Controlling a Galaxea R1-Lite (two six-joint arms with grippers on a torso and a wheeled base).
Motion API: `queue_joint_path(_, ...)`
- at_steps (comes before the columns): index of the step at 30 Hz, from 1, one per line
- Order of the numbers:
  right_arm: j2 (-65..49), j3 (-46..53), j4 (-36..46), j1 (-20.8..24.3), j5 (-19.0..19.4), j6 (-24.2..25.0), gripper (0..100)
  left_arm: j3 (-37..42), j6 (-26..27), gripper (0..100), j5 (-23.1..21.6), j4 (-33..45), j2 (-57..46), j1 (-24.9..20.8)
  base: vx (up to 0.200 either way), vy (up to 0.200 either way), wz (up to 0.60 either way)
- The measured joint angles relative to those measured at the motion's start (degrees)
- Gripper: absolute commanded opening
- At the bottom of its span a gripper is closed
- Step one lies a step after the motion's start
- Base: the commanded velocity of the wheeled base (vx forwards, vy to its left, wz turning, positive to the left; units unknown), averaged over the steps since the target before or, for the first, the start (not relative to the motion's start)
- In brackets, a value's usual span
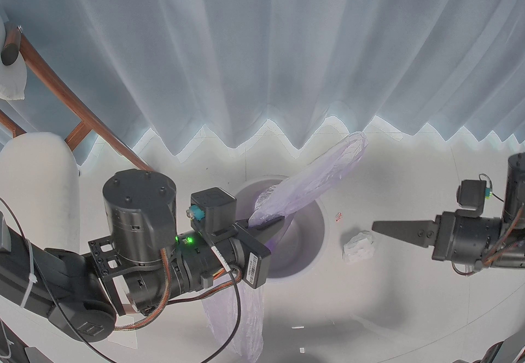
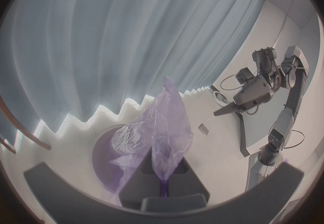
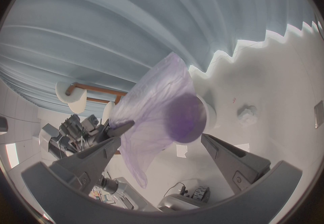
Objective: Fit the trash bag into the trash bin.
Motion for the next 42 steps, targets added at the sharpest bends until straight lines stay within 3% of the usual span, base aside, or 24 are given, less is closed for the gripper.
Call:
queue_joint_path(7, 7.6, -6.9, -0.6, 0.2, -1.3, 0.3, 100, 0.4, 0.0, 0, 0.0, -0.1, 0.2, -0.2, 0.0, 0.0, 0.0)
queue_joint_path(15, 14.8, -12.3, -3.0, 0.1, -7.2, -0.1, 100, 0.7, 0.0, 0, 0.0, -0.1, 0.2, -1.0, 0.0, 0.0, 0.0)
queue_joint_path(29, 20.7, -13.2, -6.2, 0.4, -9.7, -1.3, 100, 1.6, 0.0, 0, 0.0, -0.1, 0.2, -1.2, 0.0, 0.0, 0.0)
queue_joint_path(30, 20.9, -12.9, -6.2, 0.4, -9.9, -1.5, 0, 1.6, 0.0, 0, 0.0, -0.1, 0.2, -1.1, 0.0, 0.0, 0.0)
queue_joint_path(42, 22.7, -12.7, -6.6, 1.6, -10.5, -2.2, 0, 1.8, 0.0, 0, 0.0, -0.1, 0.2, -1.2, 0.0, 0.0, 0.0)
